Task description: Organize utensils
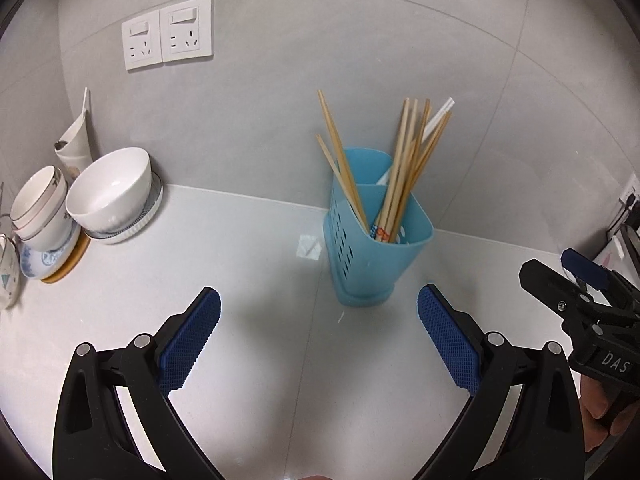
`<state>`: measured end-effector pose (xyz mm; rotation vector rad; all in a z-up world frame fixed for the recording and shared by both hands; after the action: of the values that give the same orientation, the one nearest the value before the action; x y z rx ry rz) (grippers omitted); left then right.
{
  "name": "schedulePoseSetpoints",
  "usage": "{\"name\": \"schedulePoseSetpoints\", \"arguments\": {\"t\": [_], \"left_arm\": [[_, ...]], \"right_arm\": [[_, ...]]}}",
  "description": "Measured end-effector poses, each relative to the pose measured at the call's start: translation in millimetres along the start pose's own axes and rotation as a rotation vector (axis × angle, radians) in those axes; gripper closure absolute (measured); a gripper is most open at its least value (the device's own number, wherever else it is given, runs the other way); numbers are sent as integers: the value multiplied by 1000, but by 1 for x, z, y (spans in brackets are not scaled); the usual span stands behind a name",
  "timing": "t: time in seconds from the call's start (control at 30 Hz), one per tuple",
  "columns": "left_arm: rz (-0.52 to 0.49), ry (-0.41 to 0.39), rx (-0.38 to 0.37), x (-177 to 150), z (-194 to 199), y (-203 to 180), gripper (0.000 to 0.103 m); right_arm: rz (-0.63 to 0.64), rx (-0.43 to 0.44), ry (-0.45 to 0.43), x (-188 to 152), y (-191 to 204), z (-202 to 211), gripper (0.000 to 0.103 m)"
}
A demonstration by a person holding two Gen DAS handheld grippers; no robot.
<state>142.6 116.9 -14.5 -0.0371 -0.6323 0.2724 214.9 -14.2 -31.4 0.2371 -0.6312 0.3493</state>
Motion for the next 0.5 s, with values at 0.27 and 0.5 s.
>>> {"name": "schedulePoseSetpoints", "arguments": {"t": [0.27,0.5], "left_arm": [[-13,13,-5,-11,1,-8,6],[-31,7,-1,-9,3,-15,6]], "right_arm": [[-12,-12,0,-8,-5,10,8],[-10,-23,1,-8,-5,12,8]]}}
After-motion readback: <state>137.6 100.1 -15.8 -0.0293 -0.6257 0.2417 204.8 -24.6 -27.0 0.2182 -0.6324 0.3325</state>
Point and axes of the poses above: each gripper's, at about its wrist camera, not at the fingertips, and z roughly against the way its jaws point, y to its left, x to its top, the point moved 6 cm from there along -z, roughly the way its jaws point, and after that the axes turned 8 degrees about y, right-handed, at the moved point
